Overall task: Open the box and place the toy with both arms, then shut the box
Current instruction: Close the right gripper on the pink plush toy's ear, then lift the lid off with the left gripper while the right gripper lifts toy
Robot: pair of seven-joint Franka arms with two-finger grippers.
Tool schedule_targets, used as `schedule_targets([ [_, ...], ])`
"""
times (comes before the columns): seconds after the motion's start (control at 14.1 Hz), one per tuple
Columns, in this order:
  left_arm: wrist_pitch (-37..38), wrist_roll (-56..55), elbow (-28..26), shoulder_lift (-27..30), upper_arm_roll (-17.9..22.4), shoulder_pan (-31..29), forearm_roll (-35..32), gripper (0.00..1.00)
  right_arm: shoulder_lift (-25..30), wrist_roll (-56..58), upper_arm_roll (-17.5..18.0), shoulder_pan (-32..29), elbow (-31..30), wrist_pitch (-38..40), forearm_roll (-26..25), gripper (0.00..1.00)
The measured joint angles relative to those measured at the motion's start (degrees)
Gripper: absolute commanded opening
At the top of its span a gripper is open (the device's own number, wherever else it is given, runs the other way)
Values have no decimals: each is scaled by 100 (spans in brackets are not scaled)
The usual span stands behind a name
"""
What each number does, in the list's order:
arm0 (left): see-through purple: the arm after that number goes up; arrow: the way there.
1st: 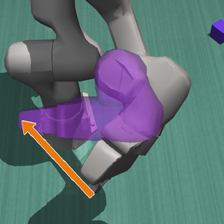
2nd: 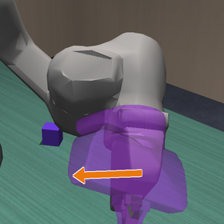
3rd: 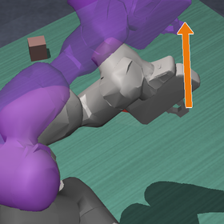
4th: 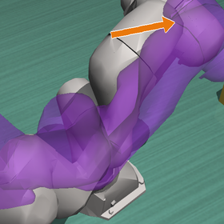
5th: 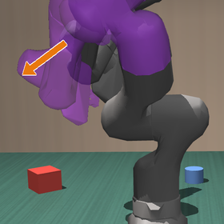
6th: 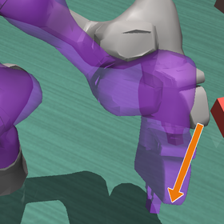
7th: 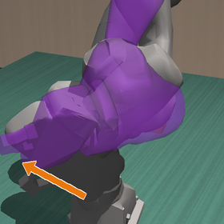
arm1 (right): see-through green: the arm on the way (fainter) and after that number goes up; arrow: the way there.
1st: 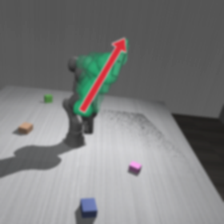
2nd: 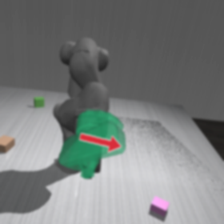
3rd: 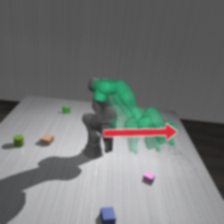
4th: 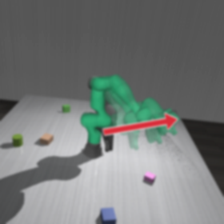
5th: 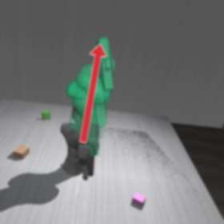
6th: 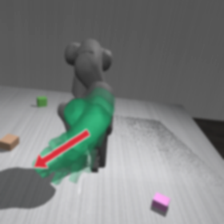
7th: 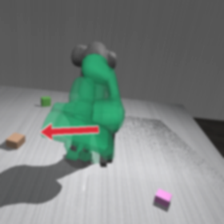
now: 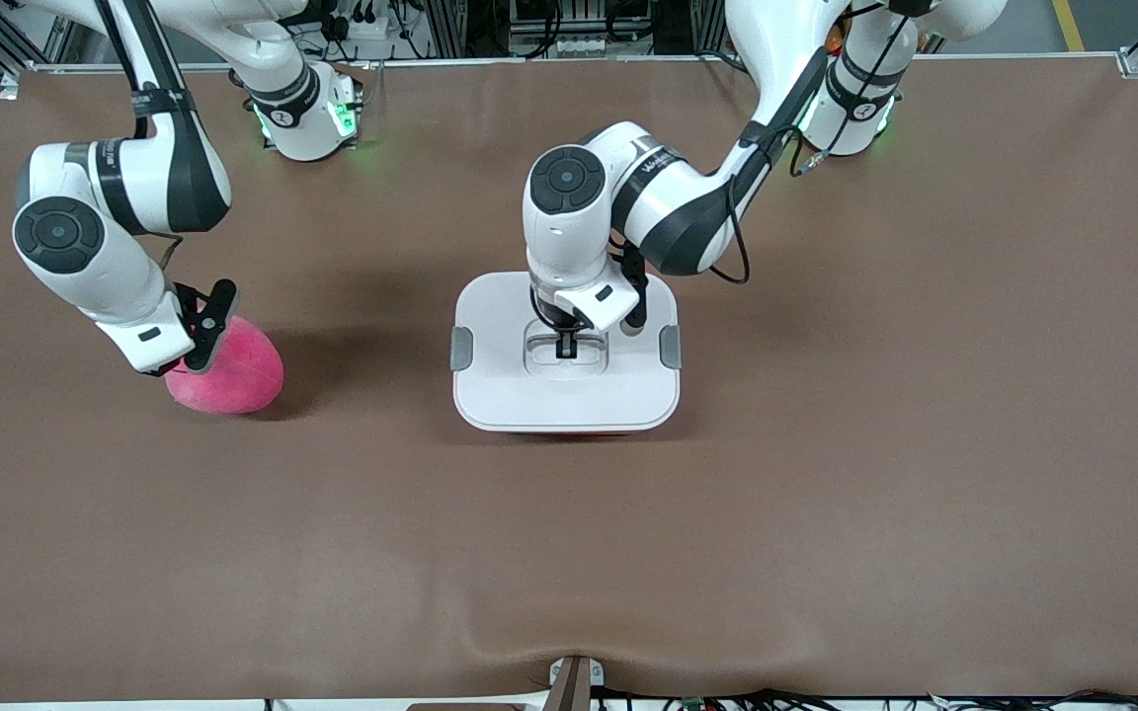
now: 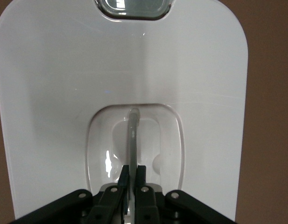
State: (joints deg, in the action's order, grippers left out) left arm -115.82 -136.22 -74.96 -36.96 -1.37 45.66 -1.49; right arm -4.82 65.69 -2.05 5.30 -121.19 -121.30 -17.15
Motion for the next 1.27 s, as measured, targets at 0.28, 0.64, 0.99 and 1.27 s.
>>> schedule_targets([
  [0.28,14,0,1,8,-2,1,0,0,0,0,0,0,0,1,0,0],
  [0.64,24,0,16,70,-1,1,-6,0,-1,-7,1,1,200,154,94,0],
  [0.99,33,-1,21,102,5,-3,-259,0,0,-6,1,1,1199,1205,476,0],
  [1.27,121,-3,27,191,193,-27,-271,0,-8,-59,0,0,1470,1439,644,0],
])
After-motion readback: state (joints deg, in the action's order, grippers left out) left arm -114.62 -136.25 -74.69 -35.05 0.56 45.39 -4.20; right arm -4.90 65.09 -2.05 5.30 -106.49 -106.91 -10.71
